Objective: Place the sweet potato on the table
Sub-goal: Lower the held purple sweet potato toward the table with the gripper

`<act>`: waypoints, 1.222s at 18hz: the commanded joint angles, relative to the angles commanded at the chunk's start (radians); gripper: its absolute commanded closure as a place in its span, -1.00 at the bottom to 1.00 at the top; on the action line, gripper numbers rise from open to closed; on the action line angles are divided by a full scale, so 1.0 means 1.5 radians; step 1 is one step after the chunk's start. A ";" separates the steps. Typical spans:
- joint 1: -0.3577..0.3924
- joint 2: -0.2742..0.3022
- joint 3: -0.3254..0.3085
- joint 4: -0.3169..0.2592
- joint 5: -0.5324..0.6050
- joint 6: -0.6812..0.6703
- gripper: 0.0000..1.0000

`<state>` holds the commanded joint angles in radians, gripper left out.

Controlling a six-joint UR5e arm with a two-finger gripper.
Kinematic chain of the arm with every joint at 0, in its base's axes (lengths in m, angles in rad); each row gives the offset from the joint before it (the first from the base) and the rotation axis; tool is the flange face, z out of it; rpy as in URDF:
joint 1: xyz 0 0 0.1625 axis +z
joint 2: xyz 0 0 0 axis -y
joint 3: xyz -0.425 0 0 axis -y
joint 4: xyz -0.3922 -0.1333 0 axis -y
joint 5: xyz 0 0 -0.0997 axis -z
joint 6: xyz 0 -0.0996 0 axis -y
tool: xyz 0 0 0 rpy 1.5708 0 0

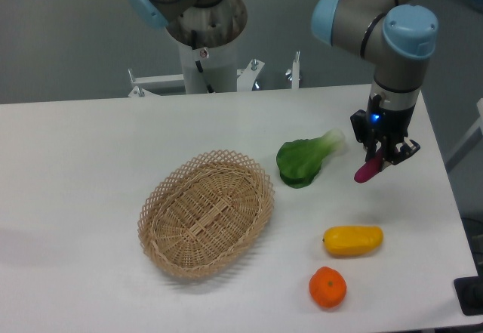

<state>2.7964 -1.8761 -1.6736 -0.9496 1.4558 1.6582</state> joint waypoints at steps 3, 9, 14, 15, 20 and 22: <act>0.000 -0.001 -0.004 0.002 0.000 0.003 0.57; -0.001 -0.003 -0.017 0.004 0.000 0.003 0.57; -0.002 -0.011 -0.057 0.090 0.003 0.004 0.57; -0.002 -0.018 -0.063 0.104 0.004 0.003 0.57; -0.002 -0.066 -0.074 0.181 0.007 0.003 0.57; 0.002 -0.094 -0.066 0.200 0.008 0.005 0.57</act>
<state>2.7995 -2.0170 -1.7733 -0.6490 1.4680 1.6659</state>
